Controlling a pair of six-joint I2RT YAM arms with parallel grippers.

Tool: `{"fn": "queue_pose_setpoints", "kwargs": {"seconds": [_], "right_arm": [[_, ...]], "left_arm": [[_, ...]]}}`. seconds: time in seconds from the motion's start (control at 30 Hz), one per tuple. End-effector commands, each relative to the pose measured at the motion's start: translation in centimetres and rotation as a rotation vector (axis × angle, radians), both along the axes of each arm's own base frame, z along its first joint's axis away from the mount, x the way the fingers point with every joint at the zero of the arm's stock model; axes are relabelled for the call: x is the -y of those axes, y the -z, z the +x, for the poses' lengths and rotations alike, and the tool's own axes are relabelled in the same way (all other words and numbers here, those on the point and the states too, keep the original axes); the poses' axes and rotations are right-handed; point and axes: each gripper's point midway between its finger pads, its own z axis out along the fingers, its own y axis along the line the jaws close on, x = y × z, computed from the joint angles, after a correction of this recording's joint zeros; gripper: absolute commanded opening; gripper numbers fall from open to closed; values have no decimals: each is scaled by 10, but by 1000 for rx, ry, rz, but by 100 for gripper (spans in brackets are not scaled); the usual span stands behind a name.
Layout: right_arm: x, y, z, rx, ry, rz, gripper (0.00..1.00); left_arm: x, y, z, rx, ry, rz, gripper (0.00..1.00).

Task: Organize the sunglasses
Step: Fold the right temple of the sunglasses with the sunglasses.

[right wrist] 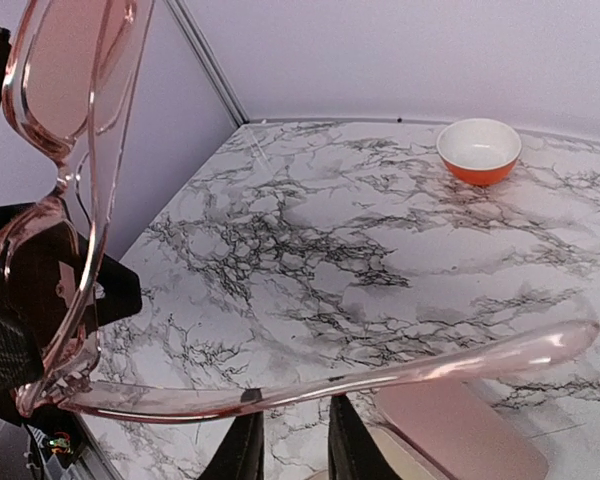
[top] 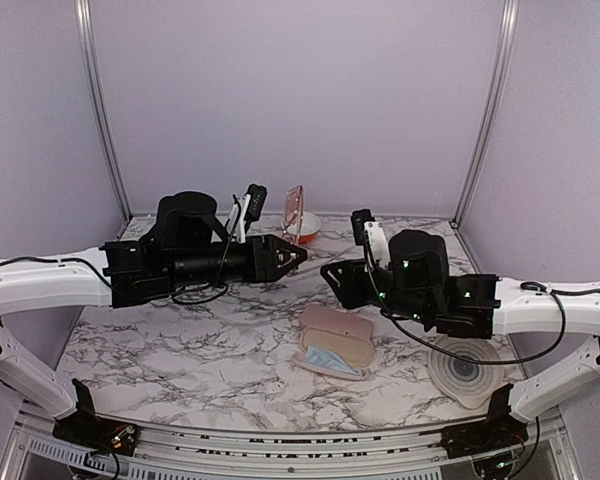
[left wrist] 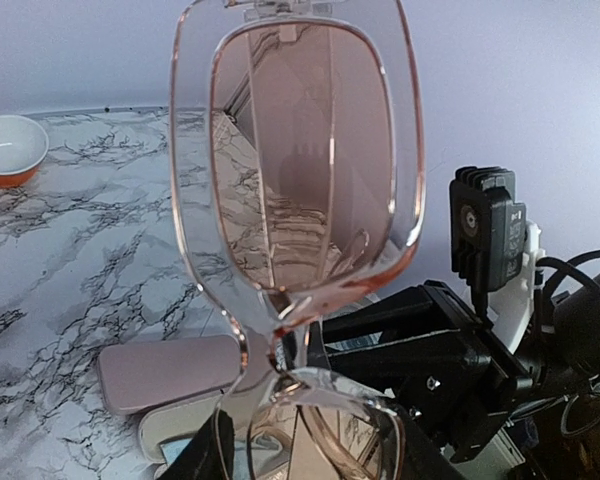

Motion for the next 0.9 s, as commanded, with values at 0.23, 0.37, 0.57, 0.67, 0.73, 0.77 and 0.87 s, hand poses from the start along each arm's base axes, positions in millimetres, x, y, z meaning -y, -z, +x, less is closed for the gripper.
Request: {"fn": "queue_pose_setpoints", "kwargs": {"seconds": [0.23,0.37,0.57,0.67,0.73,0.77,0.87], "right_arm": [[-9,-48,14,101,-5,51,25],[-14,-53,12,103,-29,63,25],[-20,-59,8,108,-65,80,25],[-23,-60,6,108,-86,83,25],[-25,-61,5,111,-97,87,25],[-26,-61,4,111,-101,88,25],[-28,-61,3,110,-113,89,25]], "left_arm": [[9,7,-11,-25,72,-27,26],[10,13,-12,-28,81,-14,26],[16,21,-14,-38,109,6,26],[18,26,-16,-41,123,16,26],[19,28,-16,-43,131,24,26],[20,30,-17,-44,135,31,26],[21,33,-18,-42,140,44,26]]}}
